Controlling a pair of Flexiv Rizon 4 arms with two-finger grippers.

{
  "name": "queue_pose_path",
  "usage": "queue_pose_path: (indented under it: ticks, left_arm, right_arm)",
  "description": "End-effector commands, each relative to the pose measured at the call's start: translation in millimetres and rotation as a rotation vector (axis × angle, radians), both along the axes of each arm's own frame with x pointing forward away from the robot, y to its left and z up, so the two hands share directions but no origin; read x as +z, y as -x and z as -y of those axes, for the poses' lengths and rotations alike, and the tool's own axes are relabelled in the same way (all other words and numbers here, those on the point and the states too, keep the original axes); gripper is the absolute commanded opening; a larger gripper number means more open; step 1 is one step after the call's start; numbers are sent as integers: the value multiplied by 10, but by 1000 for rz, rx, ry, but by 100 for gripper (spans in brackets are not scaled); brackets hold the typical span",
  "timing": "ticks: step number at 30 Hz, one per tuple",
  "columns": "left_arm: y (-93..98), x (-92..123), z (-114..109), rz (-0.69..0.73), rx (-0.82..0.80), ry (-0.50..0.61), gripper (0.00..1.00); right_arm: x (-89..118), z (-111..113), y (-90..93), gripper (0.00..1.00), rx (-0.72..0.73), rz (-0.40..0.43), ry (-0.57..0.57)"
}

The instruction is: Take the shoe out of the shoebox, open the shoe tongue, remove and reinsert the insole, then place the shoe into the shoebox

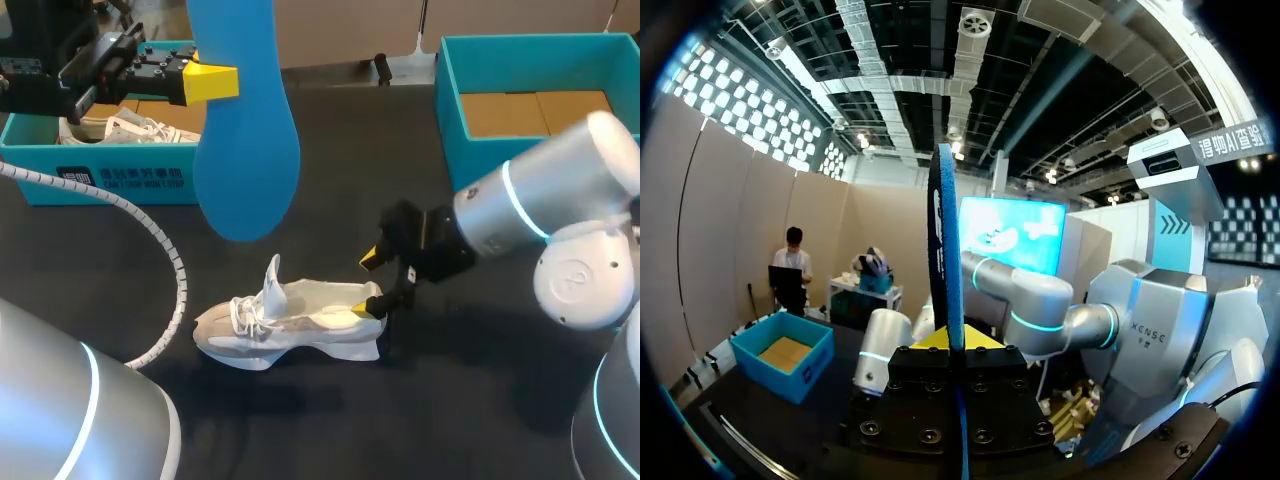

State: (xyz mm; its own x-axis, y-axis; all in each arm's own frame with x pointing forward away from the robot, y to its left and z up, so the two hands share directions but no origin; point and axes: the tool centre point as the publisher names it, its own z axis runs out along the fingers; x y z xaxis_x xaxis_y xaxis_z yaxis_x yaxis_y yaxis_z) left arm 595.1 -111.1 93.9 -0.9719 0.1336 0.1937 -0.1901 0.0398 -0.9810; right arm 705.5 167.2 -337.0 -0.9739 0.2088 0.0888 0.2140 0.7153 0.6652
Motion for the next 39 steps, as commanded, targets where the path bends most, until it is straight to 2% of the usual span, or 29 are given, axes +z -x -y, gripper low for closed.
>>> queue_pose_path:
  ticks: [1,9,11,12,16,20,27,39]
  left_arm:
    - [-13,-5,14,0,-2,-1,0]
    - [-13,-5,14,0,-2,-1,0]
    - [-13,-5,14,0,-2,-1,0]
    - [-13,-5,14,0,-2,-1,0]
    - [-13,-5,14,0,-2,-1,0]
    - [-13,-5,14,0,-2,-1,0]
    - [-13,-5,14,0,-2,-1,0]
    - [-13,-5,14,0,-2,-1,0]
  right_arm:
    - [113,-62,-14,100,57,-97,449]
    - [136,-157,-10,100,88,-162,572]
    - [156,-158,0,100,80,-148,588]
    - [176,-156,8,100,67,-163,643]
    - [211,-143,55,100,42,-140,727]
    - [200,-109,95,100,2,-121,730]
    - [195,-140,120,100,29,-62,718]
    - [185,-175,127,100,50,-31,732]
